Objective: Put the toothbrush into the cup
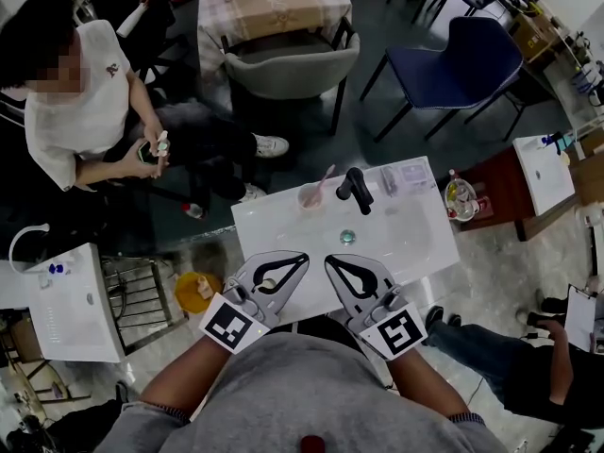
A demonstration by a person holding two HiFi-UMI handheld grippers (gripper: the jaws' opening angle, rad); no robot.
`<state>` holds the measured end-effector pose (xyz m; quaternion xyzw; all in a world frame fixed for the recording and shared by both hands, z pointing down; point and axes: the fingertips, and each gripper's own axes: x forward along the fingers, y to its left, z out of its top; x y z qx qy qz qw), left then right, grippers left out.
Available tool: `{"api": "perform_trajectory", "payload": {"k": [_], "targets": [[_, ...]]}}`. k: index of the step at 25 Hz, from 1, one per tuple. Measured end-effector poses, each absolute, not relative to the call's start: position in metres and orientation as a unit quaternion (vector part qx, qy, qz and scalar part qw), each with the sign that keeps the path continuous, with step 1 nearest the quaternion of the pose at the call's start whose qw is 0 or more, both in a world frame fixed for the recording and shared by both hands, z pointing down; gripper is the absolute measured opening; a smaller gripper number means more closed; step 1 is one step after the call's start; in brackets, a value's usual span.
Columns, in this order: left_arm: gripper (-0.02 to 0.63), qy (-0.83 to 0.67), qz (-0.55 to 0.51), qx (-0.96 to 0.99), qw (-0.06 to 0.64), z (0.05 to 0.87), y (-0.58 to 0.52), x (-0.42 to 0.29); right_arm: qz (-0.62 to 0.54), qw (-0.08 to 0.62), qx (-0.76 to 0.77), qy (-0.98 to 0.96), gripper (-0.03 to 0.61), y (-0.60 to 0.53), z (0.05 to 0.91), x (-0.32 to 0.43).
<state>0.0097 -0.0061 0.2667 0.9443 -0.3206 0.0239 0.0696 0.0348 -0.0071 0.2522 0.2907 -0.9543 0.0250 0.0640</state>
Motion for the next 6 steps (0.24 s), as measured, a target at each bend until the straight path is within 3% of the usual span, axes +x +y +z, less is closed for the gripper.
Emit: {"api": "perform_trajectory", "payload": {"k": [6], "targets": [[0.008,-0.318,0.023,0.946,0.065,0.2628,-0.0022,0.0093,0.026,0.069,0.293,-0.953,0.012,-0.0031,0.2480,0.0335]]}}
